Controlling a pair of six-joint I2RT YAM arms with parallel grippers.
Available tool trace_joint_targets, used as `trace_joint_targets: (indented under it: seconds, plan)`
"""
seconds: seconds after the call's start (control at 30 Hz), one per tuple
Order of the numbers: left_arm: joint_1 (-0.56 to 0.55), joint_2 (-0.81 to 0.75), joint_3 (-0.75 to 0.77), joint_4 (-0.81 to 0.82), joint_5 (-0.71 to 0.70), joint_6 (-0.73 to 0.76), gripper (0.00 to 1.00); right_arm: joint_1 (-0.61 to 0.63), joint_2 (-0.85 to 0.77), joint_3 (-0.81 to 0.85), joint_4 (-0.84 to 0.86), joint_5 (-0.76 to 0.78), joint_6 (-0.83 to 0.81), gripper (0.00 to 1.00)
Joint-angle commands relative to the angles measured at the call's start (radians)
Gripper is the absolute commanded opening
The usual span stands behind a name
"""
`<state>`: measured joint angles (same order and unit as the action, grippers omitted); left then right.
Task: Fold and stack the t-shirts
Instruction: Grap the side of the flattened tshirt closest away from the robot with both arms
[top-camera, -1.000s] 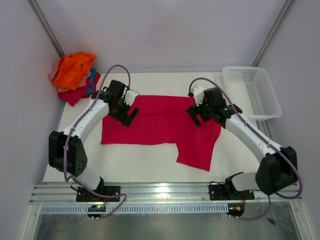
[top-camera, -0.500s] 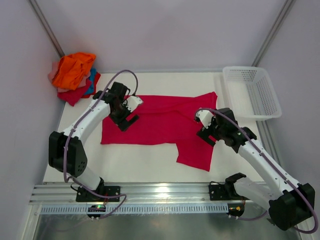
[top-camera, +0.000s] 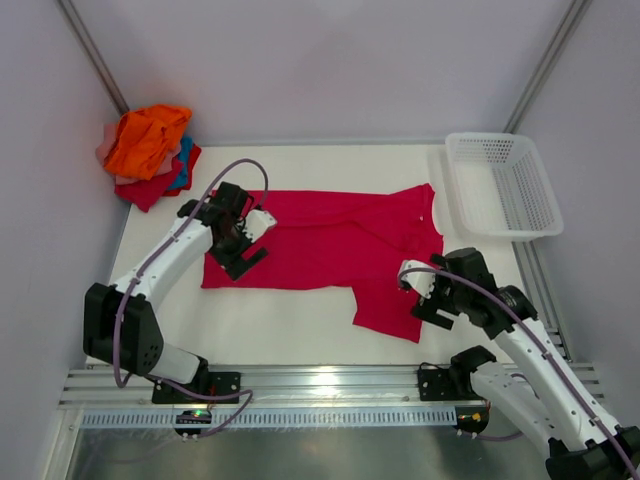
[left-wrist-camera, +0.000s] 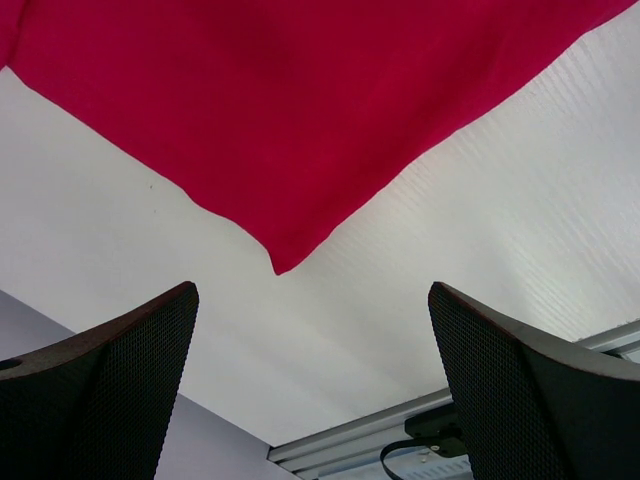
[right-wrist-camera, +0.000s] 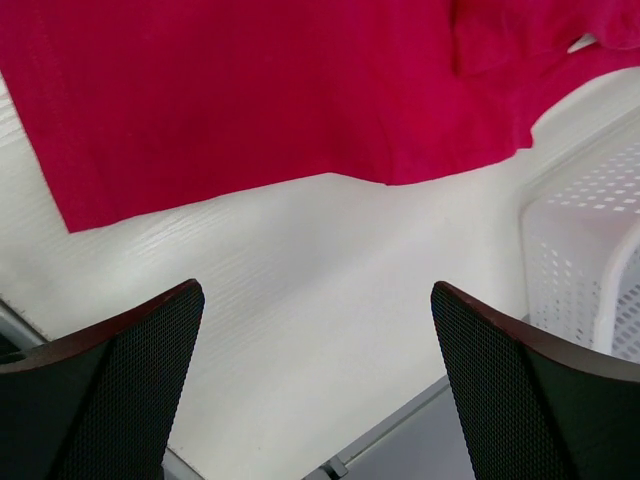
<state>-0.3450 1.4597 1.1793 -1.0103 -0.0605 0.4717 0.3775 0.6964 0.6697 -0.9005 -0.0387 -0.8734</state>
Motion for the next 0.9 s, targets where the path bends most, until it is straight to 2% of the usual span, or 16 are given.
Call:
trace_joint_targets:
  seconds: [0.0,0.17,0.27,0.4,0.53,0.7,0.87]
  plan:
    - [-0.003,0.004,-0.027,0.042,-0.030,-0.033,0.99,0.001,0.023,-0.010,-0.069,-0.076,-0.041,0.99]
    - [-0.002,0.059,-0.037,0.081,-0.099,-0.103,0.99,0.001,0.133,0.014,-0.069,-0.092,0.045,0.99]
    - [0.000,0.109,-0.004,0.041,-0.070,-0.180,0.99,0.001,0.201,0.042,-0.049,-0.076,0.172,0.97]
    - [0.000,0.103,0.002,0.027,-0.013,-0.225,0.99,0.003,0.221,0.045,-0.035,-0.064,0.188,0.90]
    - [0.000,0.074,-0.021,-0.001,0.054,-0.174,0.99,0.001,0.207,0.033,-0.037,-0.079,0.130,0.93]
    - [0.000,0.007,-0.105,0.013,0.014,-0.003,0.99,0.006,0.149,-0.016,-0.077,-0.108,-0.053,0.95]
    - [0.000,-0.019,-0.145,0.019,0.005,0.068,0.99,0.004,0.120,-0.044,-0.127,-0.133,-0.180,0.96]
